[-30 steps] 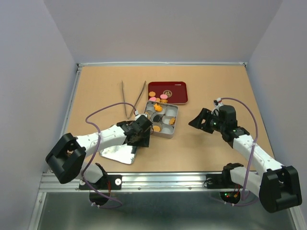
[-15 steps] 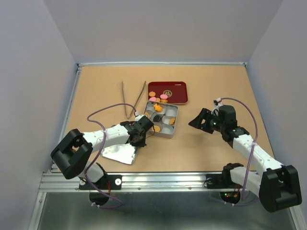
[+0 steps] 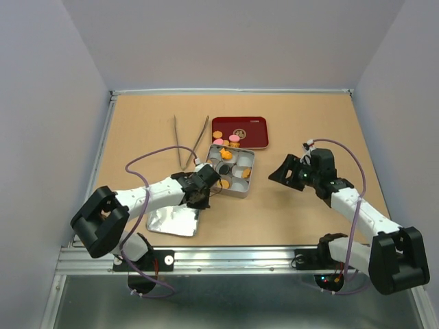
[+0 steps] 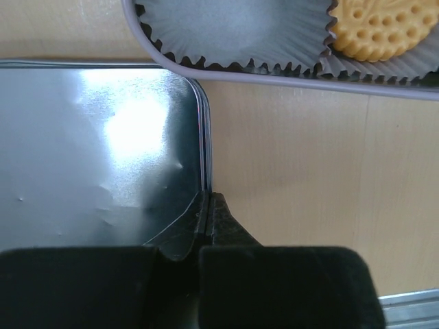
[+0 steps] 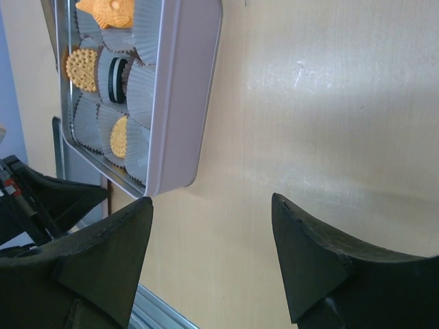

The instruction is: Pack the cookies

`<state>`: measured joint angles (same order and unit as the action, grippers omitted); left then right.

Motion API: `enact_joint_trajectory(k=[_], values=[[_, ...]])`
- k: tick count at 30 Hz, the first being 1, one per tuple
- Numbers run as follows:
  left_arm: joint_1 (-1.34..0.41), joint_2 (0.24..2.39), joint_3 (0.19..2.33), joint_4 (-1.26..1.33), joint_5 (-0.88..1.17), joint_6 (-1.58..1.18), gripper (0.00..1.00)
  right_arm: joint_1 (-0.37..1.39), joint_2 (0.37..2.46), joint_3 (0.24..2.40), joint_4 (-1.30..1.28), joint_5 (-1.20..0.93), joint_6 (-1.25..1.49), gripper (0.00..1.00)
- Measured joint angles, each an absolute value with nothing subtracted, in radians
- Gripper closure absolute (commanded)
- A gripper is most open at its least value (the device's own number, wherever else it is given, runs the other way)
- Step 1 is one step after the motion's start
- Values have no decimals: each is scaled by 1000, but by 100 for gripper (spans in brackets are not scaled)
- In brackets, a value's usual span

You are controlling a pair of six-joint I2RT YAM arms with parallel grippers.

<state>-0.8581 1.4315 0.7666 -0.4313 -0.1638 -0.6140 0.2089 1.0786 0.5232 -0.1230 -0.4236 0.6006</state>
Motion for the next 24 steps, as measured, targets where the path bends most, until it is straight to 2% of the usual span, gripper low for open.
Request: enact_joint_trajectory(k=[11,24], values=[[-858,1242,1052,-670,-202,-584,100,247,1172,633,-123,-401,590,26],[-858,1229,1385,-834,-285,-527,100,403,1356,770,-198,-209,540,29]])
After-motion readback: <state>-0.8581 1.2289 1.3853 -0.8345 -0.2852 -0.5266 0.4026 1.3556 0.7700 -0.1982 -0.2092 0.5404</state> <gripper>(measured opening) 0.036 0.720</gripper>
